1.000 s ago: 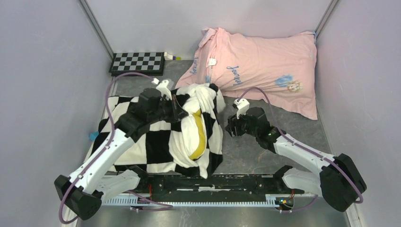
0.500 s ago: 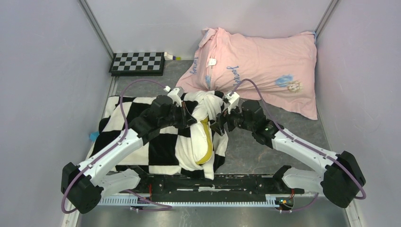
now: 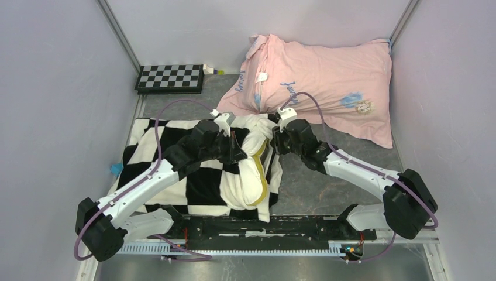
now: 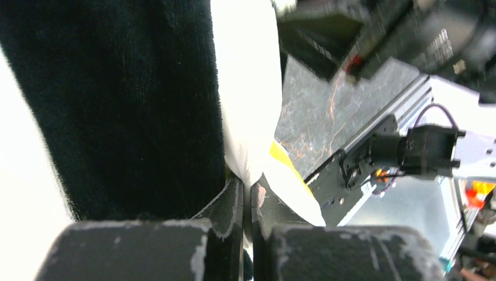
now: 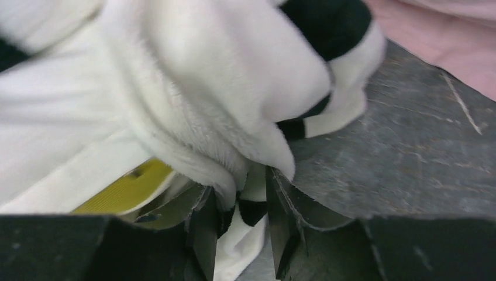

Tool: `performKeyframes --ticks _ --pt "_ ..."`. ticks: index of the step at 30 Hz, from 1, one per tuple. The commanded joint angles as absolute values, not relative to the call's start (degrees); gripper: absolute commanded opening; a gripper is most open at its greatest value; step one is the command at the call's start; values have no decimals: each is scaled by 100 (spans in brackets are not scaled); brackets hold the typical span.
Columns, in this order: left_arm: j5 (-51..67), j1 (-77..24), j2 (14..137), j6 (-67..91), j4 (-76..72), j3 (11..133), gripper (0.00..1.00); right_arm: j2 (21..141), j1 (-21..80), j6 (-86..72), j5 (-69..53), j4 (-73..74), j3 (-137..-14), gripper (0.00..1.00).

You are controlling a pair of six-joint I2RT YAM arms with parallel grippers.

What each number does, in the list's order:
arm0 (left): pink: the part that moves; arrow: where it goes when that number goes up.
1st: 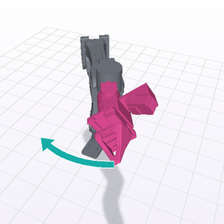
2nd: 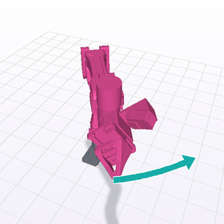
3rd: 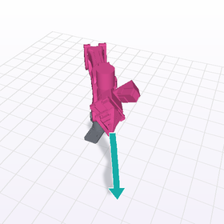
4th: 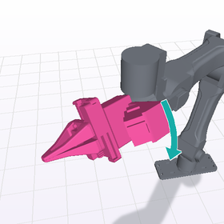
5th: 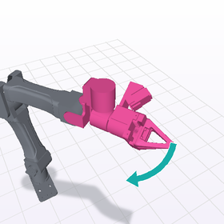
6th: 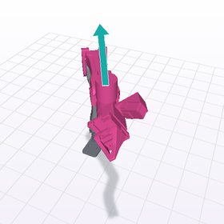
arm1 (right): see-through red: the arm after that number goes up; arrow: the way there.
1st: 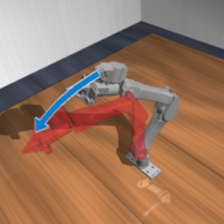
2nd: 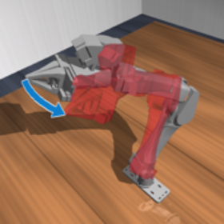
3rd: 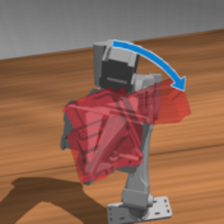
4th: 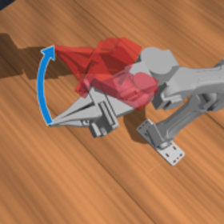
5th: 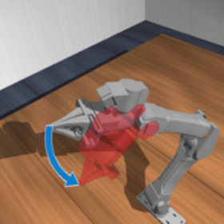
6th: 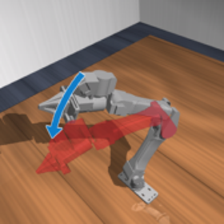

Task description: Remove the pillowcase from the pillow

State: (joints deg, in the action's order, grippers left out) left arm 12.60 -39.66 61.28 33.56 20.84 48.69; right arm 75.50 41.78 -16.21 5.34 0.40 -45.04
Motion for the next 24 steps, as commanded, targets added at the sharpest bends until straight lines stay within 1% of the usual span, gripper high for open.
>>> performKeyframes --ticks 1,6,10,13,15,18,20,22,24 --pt "2029 -4423 6233 2853 2511 5362 2 7776 3583 -1729 1501 44 -4805 36" --pt "2695 -4833 6542 2520 2807 5449 2 8183 3351 -1582 1602 -53 -5138 31" --pt "2882 -4957 6456 2372 2928 5432 2 8556 3032 -1572 1487 -11 -5379 24" --pt "2694 -4957 6377 2312 2998 5467 2 8810 2761 -1526 861 -124 -5439 25" --pt "2730 -4957 6356 2296 2972 5525 2 9035 2629 -1513 440 -187 -5466 27" --pt "3359 -4957 6274 2413 2498 5522 2 9459 2422 -1615 -240 -190 -5533 29" --pt "3978 -4957 6114 2722 1765 5385 2 9692 2305 -1660 -667 -220 -5555 30" --pt "4486 -4950 5934 3005 1092 5250 2 9822 2292 -1663 -773 -207 -5596 31" --pt "4344 -4948 5776 3059 867 5233 2 9824 2290 -1648 -842 -209 -5591 32"
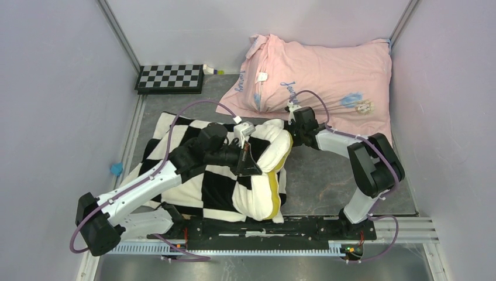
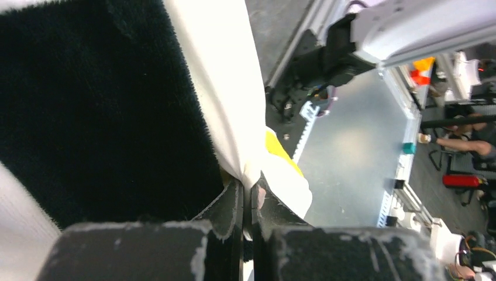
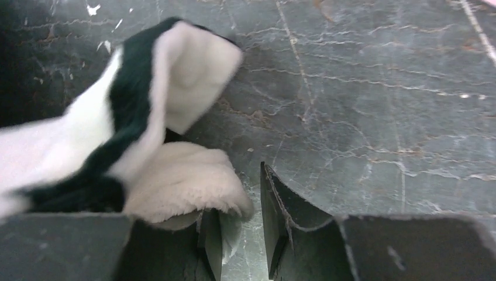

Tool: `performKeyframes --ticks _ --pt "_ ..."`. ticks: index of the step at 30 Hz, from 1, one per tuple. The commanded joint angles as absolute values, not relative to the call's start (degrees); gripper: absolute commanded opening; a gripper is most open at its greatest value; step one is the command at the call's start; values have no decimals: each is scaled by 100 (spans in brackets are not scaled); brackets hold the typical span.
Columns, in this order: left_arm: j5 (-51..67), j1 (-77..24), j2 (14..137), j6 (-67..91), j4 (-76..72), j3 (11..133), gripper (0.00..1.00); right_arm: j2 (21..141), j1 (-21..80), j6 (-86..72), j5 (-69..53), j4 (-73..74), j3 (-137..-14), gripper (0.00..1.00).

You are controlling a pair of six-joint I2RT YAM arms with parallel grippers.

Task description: Remove the pillowcase from the pillow

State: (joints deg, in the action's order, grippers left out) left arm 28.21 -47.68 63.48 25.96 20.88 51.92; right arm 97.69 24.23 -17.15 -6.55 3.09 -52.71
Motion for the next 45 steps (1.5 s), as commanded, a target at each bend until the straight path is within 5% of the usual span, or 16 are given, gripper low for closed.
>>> performKeyframes --ticks 1,6,12,17,28,37,40,45 --pt "4012 -4944 5743 2991 1012 5274 2 9787 2287 -1636 -909 -209 -5579 33" --pt "2100 -4940 6222 2601 1917 5676 2 9102 2293 -1574 -1139 -219 -5384 51" --pt "1264 -4922 6946 2642 1721 5812 2 7856 2293 -1330 -788 251 -4973 53" --pt "726 -4844 7145 2660 1505 5919 2 6556 2283 -1195 -307 579 -4297 98" --pt "792 -4720 7337 2783 1279 6117 10 5193 2662 -2686 -3320 -509 -3215 98" --pt "272 -4711 7198 2755 2402 6346 66 5863 4218 -2681 -2389 -334 -3046 98" --pt "28 -4711 7092 2664 2898 6363 76 5909 4219 -2636 -1961 -124 -2963 98" --pt "69 -4720 7280 2682 3012 6205 78 6041 4214 -2644 -1738 -187 -2882 63"
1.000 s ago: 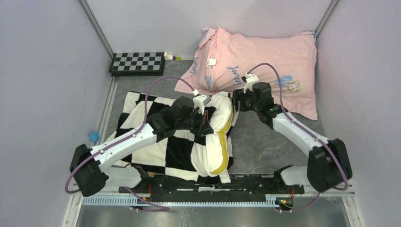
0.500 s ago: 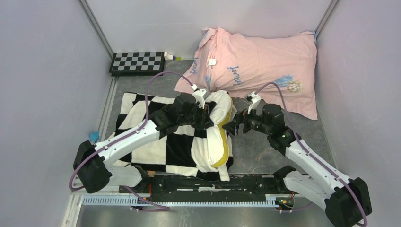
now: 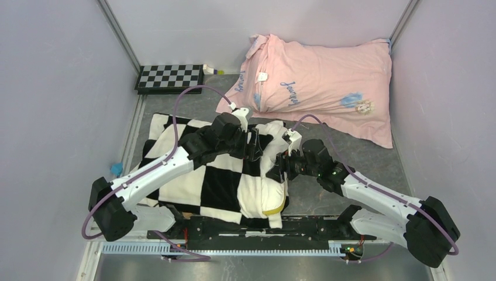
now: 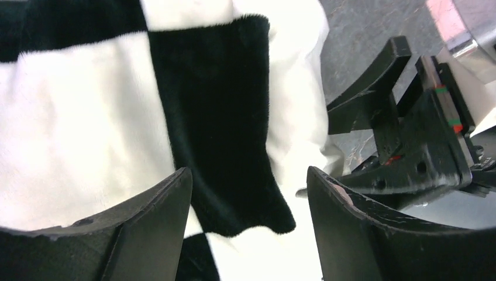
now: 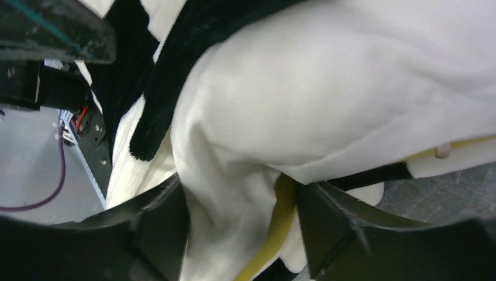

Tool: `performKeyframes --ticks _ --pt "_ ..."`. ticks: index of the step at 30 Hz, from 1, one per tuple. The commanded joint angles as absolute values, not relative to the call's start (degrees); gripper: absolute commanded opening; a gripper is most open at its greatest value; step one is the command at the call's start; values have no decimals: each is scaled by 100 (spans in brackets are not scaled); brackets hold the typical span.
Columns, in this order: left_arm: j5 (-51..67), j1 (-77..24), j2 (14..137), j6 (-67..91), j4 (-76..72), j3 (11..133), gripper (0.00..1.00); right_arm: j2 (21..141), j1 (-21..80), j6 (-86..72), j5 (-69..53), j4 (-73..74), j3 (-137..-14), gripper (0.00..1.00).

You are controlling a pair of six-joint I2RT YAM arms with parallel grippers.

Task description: Remove the pillowcase from the pillow

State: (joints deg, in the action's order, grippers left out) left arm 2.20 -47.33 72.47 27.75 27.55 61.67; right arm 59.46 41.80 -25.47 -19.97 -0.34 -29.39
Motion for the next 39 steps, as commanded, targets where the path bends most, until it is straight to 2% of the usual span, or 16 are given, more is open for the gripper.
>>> performKeyframes --ticks 1,3,5,8,11,15,22,26,29,31,39 --pt "152 -4724 7339 2695 2946 6168 78 6038 4217 -2684 -1726 -228 -2855 52" --pt "257 -4744 7459 2722 2804 6122 78 6018 4218 -2743 -1676 -317 -2824 34" --pt "322 -4754 7589 2719 2719 6138 79 5972 4214 -2775 -1632 -377 -2813 20" --pt "366 -4765 7789 2653 2757 6234 75 5951 4219 -2726 -1579 -328 -2882 7" --pt "-56 -4758 7961 2600 2985 6292 65 5918 4218 -2686 -1472 -312 -2921 2" --pt "-820 -4635 7932 2909 3001 6011 47 5850 4219 -2595 -1177 -79 -3049 0" --pt "-200 -3359 7344 3733 1821 4505 33 5292 4210 -2238 912 1184 -3669 0" --pt "-246 -2780 7037 4105 1483 3938 30 4840 4203 -1993 2590 1456 -3774 0" --pt "-683 -2684 6801 4405 1493 3750 30 4654 4098 -2252 4134 1854 -3751 0" --pt "-942 -2615 6656 4570 1581 3676 30 4542 3890 -2493 4745 2184 -3758 0" --pt "-1266 -1823 5982 5028 1625 3120 28 4278 2882 -2428 5078 2474 -3667 0"
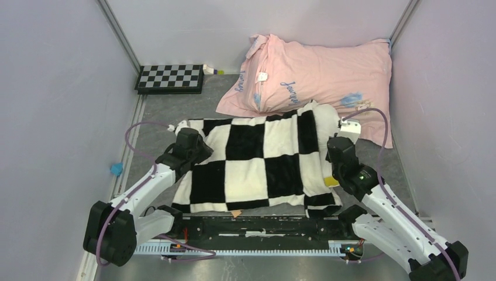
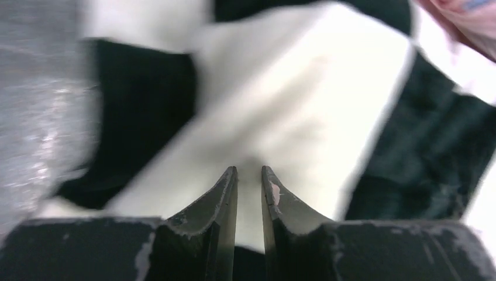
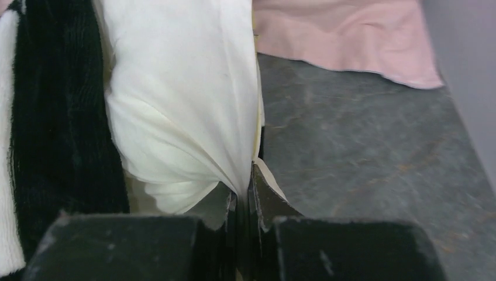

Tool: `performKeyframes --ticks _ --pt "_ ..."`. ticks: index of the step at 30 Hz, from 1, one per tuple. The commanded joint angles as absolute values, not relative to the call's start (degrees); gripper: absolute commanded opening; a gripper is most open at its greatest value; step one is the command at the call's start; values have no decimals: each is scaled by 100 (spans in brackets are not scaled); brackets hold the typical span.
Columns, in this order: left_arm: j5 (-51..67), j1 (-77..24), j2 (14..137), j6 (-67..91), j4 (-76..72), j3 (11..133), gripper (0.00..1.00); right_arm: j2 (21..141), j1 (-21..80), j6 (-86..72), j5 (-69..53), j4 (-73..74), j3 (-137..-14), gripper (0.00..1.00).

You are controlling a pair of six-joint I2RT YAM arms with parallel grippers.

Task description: Remove the pillowcase from the pillow

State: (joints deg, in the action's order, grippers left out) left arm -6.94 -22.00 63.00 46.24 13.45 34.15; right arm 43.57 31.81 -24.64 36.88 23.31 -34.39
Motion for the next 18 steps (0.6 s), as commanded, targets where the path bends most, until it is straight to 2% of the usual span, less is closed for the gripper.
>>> performKeyframes --ticks 1,4,6,8,13,14,18 --pt "-1243 -1765 5900 5032 1574 3057 28 4296 2878 -2440 5098 2512 -3681 0" --pt "-867 -1758 5792 4695 1301 3020 28 4233 2872 -1946 4147 1955 -3554 0" --pt "-276 -1758 5818 4336 1118 3111 37 4257 2874 -1642 3040 1594 -3498 0" --pt "-27 -1758 5825 4261 1167 3191 54 4373 2872 -1663 2580 1517 -3569 0" --pt "-410 -1756 5589 4374 1882 3371 95 4682 2872 -1592 2763 1556 -3797 0" --pt "-471 -1750 5524 4377 2049 3410 100 4723 2877 -1563 2746 1558 -3828 0" --pt "-383 -1749 5381 4531 2320 3406 100 4804 2870 -1551 2650 1510 -3836 0"
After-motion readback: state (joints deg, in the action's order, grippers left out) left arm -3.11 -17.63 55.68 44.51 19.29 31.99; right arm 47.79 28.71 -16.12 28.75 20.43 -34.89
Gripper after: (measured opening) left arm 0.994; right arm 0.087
